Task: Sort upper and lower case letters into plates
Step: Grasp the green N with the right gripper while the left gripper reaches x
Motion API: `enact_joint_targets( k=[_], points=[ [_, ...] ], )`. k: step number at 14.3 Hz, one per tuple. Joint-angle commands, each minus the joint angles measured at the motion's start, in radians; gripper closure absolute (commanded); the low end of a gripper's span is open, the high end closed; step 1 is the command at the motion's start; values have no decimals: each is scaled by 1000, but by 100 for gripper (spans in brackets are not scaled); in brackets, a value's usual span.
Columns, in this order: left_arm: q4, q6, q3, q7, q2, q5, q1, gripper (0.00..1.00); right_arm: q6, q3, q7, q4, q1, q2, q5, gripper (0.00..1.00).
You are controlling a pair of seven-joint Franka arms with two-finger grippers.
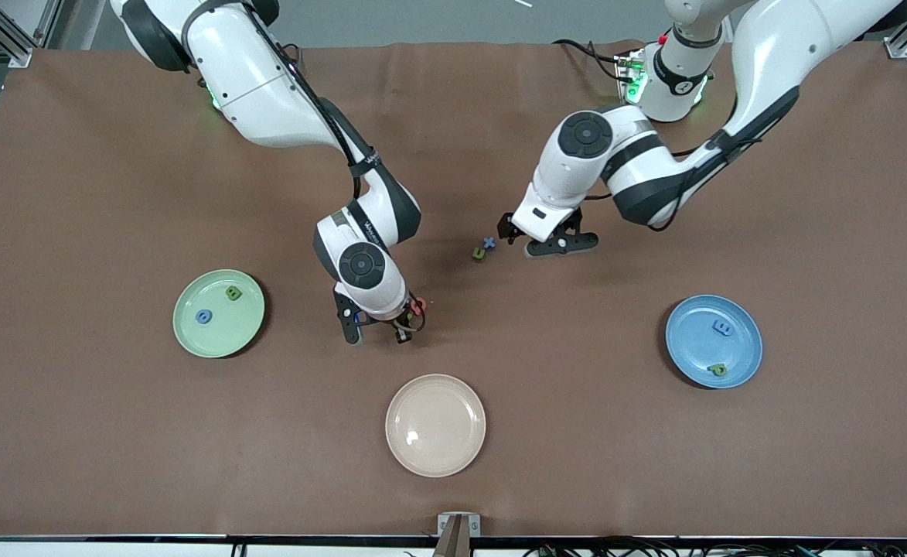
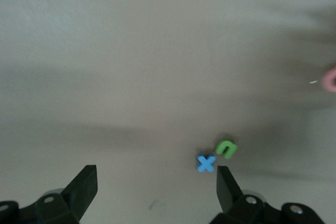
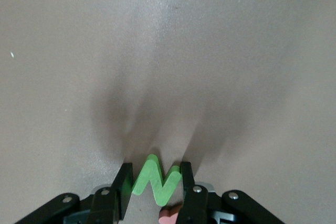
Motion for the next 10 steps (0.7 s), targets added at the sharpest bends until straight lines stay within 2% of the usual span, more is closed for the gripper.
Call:
enact_joint_targets(
  k=[1, 3, 4, 10],
  points=[
    [31, 20, 153, -112, 8, 72, -217, 0, -69, -3, -102, -8, -54, -31, 5, 100],
    [65, 24, 267, -148, 8, 72, -374, 0, -175, -6, -230, -16, -100, -79, 3, 100],
    [76, 26, 305, -151, 8, 70, -417, 0, -199, -6, -303, -39, -132, -106, 3, 100],
    [99, 95, 318, -148, 54, 73, -425, 0, -119, -5, -801, -330, -345, -315, 2, 100]
  ],
)
